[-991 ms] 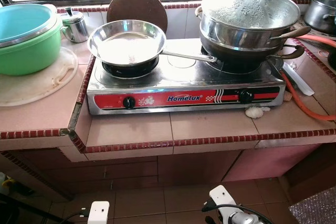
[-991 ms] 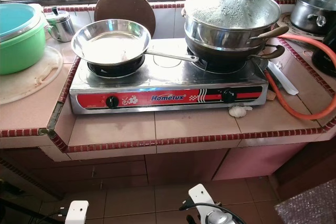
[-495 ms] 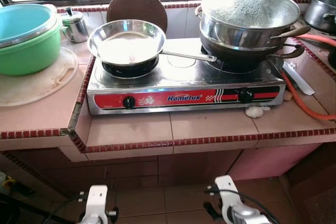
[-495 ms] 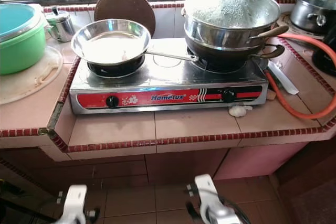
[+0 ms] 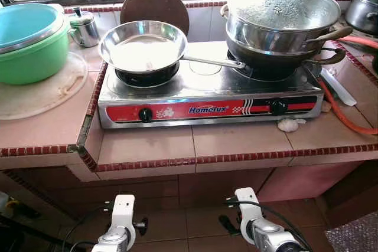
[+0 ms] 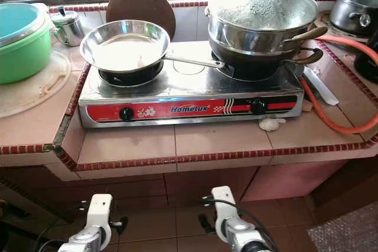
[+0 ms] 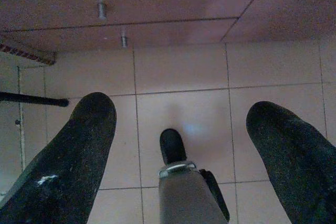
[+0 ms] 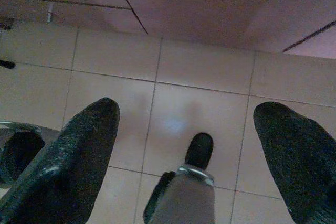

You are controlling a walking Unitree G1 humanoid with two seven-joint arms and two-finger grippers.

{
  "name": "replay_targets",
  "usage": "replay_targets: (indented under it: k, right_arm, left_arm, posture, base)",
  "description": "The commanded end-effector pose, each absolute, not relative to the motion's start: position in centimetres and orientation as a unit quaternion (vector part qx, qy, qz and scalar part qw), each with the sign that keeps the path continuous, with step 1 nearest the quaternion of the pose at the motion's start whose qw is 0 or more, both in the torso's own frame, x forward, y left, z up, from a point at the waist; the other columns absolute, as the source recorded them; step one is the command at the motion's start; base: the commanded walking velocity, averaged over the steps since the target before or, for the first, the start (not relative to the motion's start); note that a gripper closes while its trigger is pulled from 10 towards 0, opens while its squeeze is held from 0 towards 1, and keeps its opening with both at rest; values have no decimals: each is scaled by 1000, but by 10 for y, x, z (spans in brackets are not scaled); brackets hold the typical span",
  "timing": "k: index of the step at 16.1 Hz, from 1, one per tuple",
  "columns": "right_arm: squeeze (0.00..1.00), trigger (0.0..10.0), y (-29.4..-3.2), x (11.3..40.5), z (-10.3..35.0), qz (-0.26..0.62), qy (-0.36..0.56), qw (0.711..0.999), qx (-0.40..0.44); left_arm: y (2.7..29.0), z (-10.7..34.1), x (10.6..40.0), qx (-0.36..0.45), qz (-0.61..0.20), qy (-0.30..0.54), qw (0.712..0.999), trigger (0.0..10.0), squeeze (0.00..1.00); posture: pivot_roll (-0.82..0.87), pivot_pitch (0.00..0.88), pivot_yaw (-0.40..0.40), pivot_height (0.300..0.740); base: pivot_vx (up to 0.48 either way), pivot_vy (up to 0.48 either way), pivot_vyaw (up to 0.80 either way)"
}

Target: Kitchen organization

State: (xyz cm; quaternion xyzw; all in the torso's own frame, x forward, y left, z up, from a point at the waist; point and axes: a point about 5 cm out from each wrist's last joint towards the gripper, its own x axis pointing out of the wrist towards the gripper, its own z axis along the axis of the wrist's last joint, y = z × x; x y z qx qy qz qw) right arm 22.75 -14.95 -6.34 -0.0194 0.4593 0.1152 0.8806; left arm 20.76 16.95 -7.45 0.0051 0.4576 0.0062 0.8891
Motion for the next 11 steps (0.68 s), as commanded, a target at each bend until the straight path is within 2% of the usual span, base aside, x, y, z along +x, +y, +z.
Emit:
replay_targets:
  k: [1, 6, 11]
  right_arm:
    - [0, 10000, -149, 226, -64, 111, 463, 879, -13]
    - [0, 10000, -162, 221, -67, 94, 477, 873, -36]
    - [0, 10000, -168, 217, -70, 87, 486, 869, -38]
  left_arm:
    - [171, -75, 207, 12, 6, 461, 887, 10000, 0]
    - [173, -85, 188, 21, 3, 497, 867, 10000, 0]
    - [173, -86, 185, 21, 3, 501, 865, 10000, 0]
  posture:
    - [-162, 42, 47, 740]
    - [-163, 37, 44, 740]
    - [-171, 40, 46, 740]
  base:
    - [0, 0, 0]
    - [0, 0, 0]
    - [0, 0, 0]
